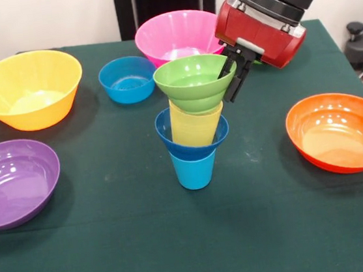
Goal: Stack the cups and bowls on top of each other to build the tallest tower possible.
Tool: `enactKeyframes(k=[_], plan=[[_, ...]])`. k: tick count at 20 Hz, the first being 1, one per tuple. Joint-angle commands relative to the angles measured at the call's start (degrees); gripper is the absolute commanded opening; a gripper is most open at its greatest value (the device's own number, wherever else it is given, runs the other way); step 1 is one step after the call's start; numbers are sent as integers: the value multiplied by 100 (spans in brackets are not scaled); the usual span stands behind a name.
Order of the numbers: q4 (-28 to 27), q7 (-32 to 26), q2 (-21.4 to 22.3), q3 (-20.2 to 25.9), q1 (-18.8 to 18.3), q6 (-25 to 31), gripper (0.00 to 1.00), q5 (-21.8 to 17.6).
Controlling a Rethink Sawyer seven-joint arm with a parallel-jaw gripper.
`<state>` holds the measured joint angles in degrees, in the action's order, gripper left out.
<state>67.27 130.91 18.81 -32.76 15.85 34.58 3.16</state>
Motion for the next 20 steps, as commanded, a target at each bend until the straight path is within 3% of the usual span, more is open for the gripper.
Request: enactKeyframes(k=[1, 20], plan=[[432, 1278, -259, 270, 79, -270, 0, 121], [490, 1266, -281, 240, 71, -405, 0, 162]])
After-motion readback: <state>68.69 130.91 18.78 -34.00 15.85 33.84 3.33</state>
